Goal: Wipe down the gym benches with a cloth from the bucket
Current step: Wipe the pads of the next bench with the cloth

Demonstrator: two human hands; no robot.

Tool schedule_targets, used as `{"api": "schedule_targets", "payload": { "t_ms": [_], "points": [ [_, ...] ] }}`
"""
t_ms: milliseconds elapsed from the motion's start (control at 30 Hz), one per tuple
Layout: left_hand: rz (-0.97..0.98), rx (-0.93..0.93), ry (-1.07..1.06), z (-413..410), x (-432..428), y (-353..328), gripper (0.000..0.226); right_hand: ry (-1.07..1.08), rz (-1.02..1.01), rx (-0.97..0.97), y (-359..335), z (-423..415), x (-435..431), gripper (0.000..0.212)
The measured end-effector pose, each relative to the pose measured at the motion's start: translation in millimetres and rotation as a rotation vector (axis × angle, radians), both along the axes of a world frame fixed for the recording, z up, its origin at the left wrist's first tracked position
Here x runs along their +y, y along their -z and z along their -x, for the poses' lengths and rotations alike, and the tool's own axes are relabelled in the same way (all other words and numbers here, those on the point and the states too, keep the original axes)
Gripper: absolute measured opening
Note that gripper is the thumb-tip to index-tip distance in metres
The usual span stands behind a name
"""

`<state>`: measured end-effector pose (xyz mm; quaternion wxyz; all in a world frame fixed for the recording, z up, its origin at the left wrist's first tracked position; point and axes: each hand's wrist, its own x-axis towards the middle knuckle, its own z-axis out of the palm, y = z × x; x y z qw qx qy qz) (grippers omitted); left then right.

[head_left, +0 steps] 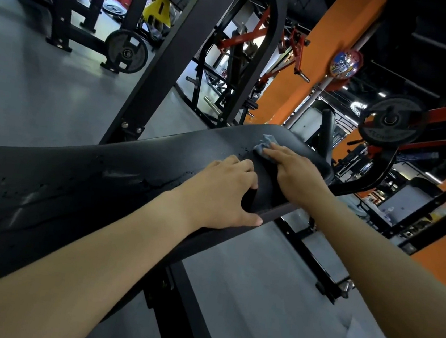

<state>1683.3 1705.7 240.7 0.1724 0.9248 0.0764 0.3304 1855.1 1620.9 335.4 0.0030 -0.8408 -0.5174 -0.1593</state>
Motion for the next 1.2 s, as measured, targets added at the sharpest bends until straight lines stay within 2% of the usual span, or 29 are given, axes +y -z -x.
{"api": "schedule_targets", "payload": {
  "t_ms": [133,300,400,533,667,767,967,1067,1200],
  "points": [
    [0.009,-0.035,0.012,0,1,1,0.065,0.074,-0.095,0.013,6,2,20,0.056],
    [0.004,-0.047,0.006,0,0,-1,0.062,-0.138,0.068,0.075,19,27,10,0.048],
    [-0.004,-0.035,0.0,0,-1,-1,0.063,-0.181,0.063,0.101,14,25,-1,0.048],
    [-0.015,-0.036,-0.008,1,-3,0,0.063,-0.074,0.034,0.009,1,2,2,0.056],
    [-0.017,-0.045,-0.015,-1,-6,0,0.061,0.031,-0.077,0.027,3,-1,8,0.056],
    [-0.018,-0.066,-0.032,-5,-10,0,0.056,-0.048,-0.058,0.005,16,13,3,0.053],
    [0.013,-0.101,-0.007,-13,-20,-3,0.05,-0.189,-0.061,0.103,23,18,-35,0.047],
    [0.012,-0.069,0.026,-17,-24,-5,0.05,-0.179,-0.156,0.049,22,-6,-49,0.048],
    [0.006,-0.044,0.024,-21,-26,-7,0.05,-0.012,-0.389,0.078,9,-41,-53,0.048]
  ]
}}
